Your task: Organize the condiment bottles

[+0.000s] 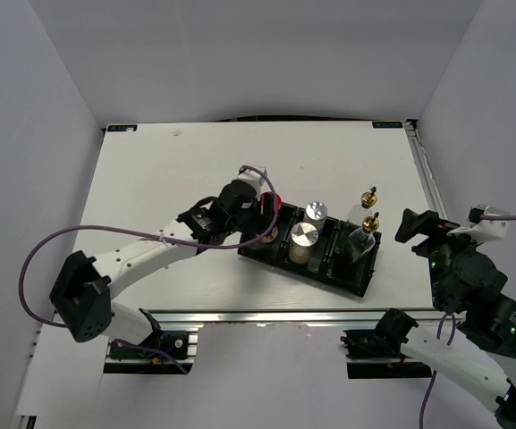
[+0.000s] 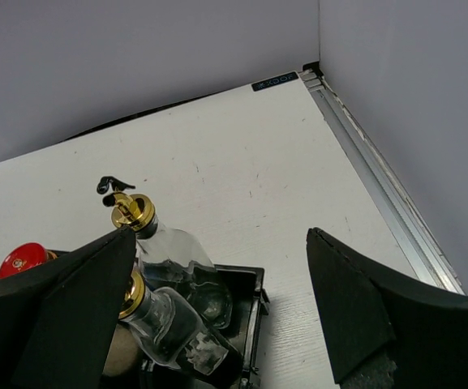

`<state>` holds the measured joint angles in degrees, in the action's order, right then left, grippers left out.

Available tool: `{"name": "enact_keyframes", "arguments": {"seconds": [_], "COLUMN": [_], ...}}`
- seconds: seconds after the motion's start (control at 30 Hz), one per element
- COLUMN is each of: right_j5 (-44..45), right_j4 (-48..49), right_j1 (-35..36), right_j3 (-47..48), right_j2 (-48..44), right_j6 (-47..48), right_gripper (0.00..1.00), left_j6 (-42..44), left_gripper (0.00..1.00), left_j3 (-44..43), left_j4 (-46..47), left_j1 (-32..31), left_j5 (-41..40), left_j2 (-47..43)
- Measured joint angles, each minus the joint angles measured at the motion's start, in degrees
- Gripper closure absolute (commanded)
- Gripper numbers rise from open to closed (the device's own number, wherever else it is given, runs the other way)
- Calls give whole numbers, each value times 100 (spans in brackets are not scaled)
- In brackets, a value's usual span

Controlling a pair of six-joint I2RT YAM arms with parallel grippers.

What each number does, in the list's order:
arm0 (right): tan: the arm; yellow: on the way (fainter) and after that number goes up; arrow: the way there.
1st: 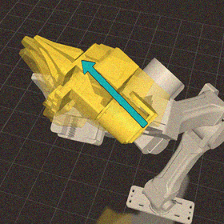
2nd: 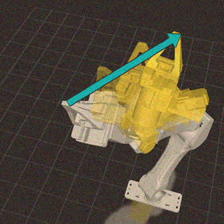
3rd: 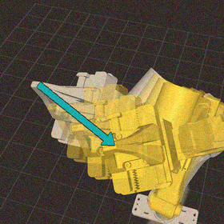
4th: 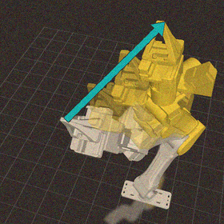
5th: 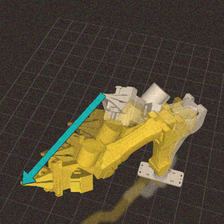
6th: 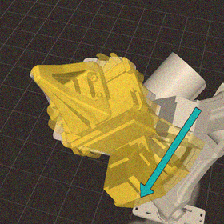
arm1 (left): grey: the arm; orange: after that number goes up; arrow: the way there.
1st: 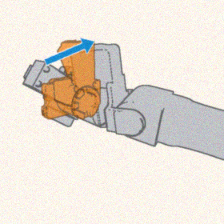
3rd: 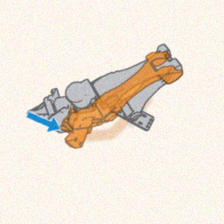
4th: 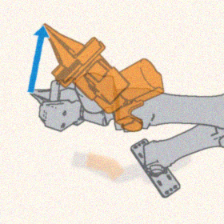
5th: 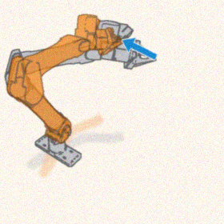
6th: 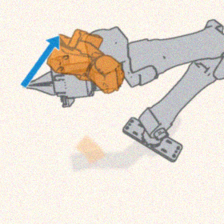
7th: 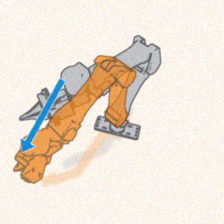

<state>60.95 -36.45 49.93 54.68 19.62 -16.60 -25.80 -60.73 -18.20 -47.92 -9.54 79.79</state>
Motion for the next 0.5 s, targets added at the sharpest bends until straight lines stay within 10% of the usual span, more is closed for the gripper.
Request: {"name": "enact_keyframes", "arguments": {"seconds": [0.3, 0.5], "right_j5": [39, 37], "right_j4": [-66, -107], "right_j1": [35, 46], "right_j3": [7, 28], "right_j2": [-96, -101], "right_j6": [-96, -105], "right_gripper": [11, 11], "left_j6": [101, 243], "left_gripper": [67, 37], "left_j3": [-273, -621], "left_j4": [-103, -149], "left_j1": [-160, -160], "left_j5": [-210, -472], "left_j2": [855, 1436]}}
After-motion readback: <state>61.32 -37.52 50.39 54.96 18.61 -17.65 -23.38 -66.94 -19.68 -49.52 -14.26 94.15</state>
